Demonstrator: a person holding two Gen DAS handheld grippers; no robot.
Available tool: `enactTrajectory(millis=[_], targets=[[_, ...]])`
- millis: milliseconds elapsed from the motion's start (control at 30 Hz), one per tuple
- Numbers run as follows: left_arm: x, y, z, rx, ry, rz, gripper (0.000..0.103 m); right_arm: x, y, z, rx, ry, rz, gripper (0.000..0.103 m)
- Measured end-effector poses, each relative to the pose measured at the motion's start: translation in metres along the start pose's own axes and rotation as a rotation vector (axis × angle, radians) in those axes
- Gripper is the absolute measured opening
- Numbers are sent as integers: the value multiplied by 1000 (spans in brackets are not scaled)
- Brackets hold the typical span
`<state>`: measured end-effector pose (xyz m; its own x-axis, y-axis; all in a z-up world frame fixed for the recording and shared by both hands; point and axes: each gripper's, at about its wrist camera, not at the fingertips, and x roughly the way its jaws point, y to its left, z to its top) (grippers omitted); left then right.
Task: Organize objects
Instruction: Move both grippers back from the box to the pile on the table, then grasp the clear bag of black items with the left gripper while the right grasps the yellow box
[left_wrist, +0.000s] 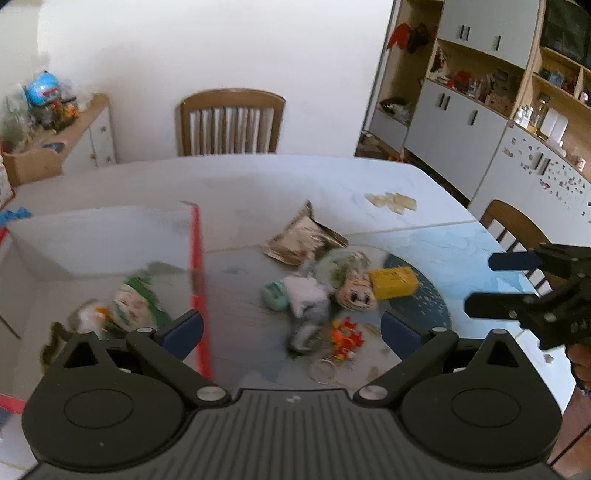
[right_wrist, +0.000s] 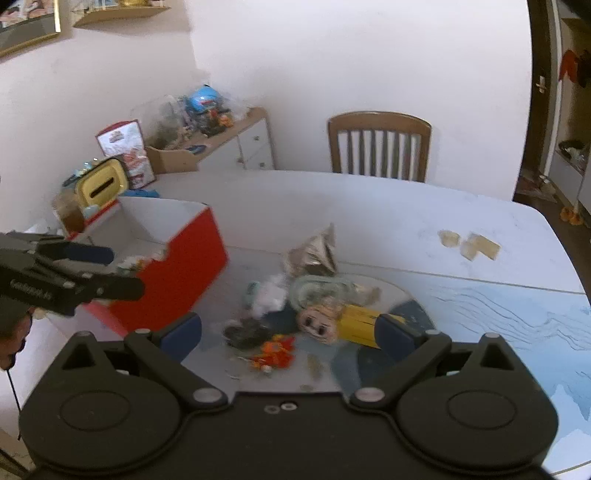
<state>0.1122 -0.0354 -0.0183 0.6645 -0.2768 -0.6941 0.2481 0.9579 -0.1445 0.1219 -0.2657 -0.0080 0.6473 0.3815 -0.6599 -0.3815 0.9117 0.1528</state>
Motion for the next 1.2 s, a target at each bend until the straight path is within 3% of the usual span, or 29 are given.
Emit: enactTrajectory(millis=[400,600,1000,1200], targets=[[46,-34,-26,3,21,39,103,18,-47,-13,7,71,-16,99],[68,-42,-33,10,21,97,103,33,-66,-15,0,101,-19,99],[108,-38,-38,-44,42,174,102,72,-88,-15,-45,157,12,93],[116,-29,-40,-87,59,171,86,93,-93,-16,-94,175,22,89]])
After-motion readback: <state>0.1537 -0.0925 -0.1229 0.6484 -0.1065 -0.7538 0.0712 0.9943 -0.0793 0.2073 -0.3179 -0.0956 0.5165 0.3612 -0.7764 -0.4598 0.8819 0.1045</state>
